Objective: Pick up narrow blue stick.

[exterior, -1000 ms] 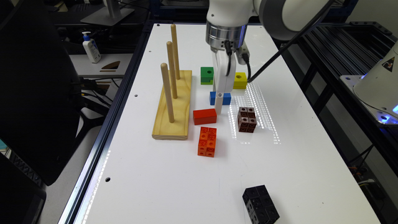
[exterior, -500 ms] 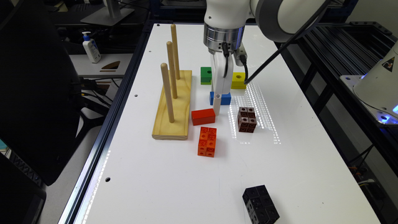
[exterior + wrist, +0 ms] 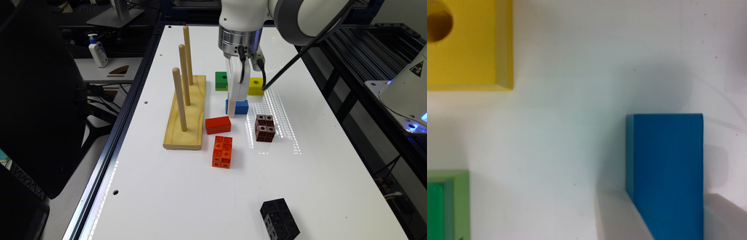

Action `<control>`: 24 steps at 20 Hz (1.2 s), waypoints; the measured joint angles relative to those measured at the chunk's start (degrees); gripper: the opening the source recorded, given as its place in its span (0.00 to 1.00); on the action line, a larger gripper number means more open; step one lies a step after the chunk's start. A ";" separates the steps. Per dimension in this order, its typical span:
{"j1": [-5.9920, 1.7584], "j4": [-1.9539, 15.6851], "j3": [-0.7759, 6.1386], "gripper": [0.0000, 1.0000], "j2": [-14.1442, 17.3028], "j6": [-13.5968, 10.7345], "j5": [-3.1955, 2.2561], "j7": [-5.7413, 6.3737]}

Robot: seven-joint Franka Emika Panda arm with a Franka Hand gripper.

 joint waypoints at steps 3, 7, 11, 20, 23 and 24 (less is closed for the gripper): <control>-0.01 0.00 0.00 0.00 0.00 0.00 0.00 0.00; -0.01 0.00 -0.01 0.00 -0.02 -0.01 0.00 0.00; -0.03 -0.01 -0.05 0.00 -0.59 -0.31 0.00 0.00; -0.03 -0.23 -0.05 0.00 -4.61 -4.16 0.00 0.00; -0.03 -0.31 -0.05 0.00 -4.61 -4.16 0.00 0.00; -0.03 -0.30 -0.05 0.00 -4.64 -4.16 0.00 0.00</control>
